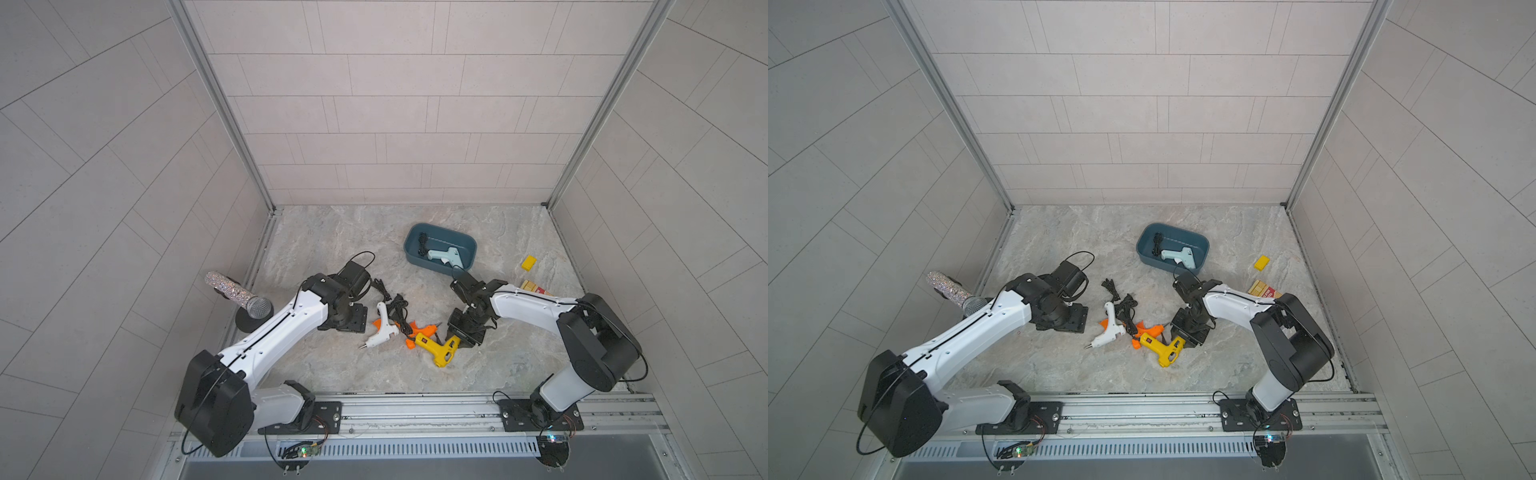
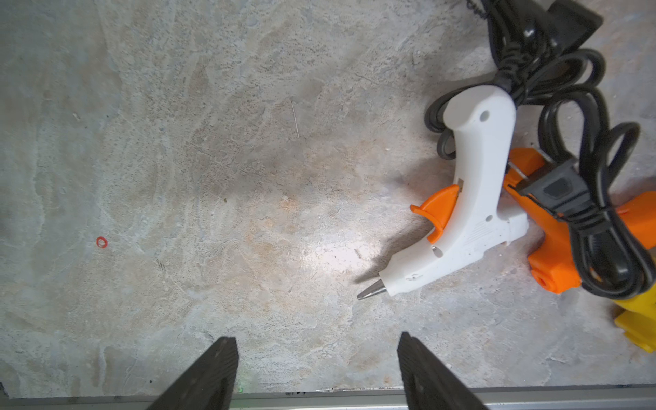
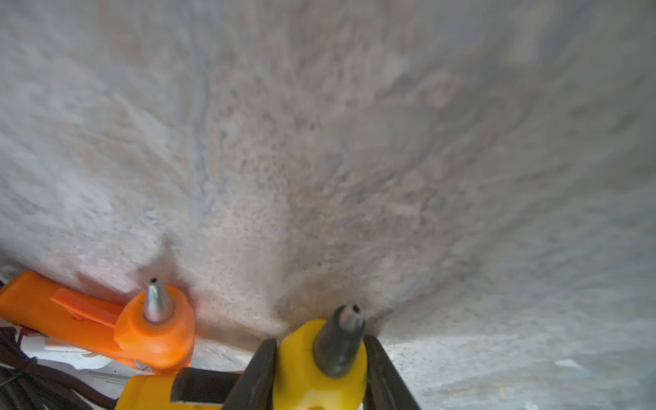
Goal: Put the hot melt glue gun into the storage box
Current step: Pick up the hot melt adhesive gun from the center of the board.
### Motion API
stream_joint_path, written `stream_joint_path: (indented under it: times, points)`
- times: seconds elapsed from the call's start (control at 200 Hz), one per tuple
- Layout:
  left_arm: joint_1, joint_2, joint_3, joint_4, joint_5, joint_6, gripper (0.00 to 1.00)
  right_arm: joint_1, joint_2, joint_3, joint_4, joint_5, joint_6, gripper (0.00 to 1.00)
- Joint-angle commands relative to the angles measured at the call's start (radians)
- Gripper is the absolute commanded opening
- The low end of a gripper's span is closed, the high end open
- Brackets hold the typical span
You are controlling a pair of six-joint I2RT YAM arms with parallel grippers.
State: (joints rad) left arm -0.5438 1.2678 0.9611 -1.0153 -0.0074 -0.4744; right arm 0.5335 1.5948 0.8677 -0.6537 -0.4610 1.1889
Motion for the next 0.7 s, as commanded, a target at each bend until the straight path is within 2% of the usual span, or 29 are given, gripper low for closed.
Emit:
stream_joint_path:
  times: [0.0, 0.065, 0.195, 0.43, 0.575, 0.695]
  points:
    - [-0.002, -0.016, 0.026, -0.037, -0.029, -0.003, 0.79, -0.025, -0.057, 0.085, -0.103, 0.101, -0.119, 0.05]
    - [-0.003, -0.010, 0.038, -0.039, -0.031, -0.001, 0.79, -0.028, -0.094, 0.151, -0.171, 0.145, -0.188, 0.00]
    - [-0.002, 0.011, 0.060, -0.030, -0.029, 0.000, 0.79, -0.028, -0.157, 0.249, -0.254, 0.211, -0.297, 0.00]
    - [-0.003, 0.048, 0.102, 0.022, 0.031, -0.022, 0.79, -0.028, -0.244, 0.314, -0.265, 0.336, -0.427, 0.00]
    - [-0.002, 0.063, 0.170, 0.063, 0.160, -0.063, 0.79, -0.018, -0.294, 0.346, -0.262, 0.451, -0.483, 0.00]
    - [0.001, 0.070, 0.190, 0.173, 0.364, -0.161, 0.79, -0.002, -0.350, 0.345, -0.216, 0.550, -0.525, 0.00]
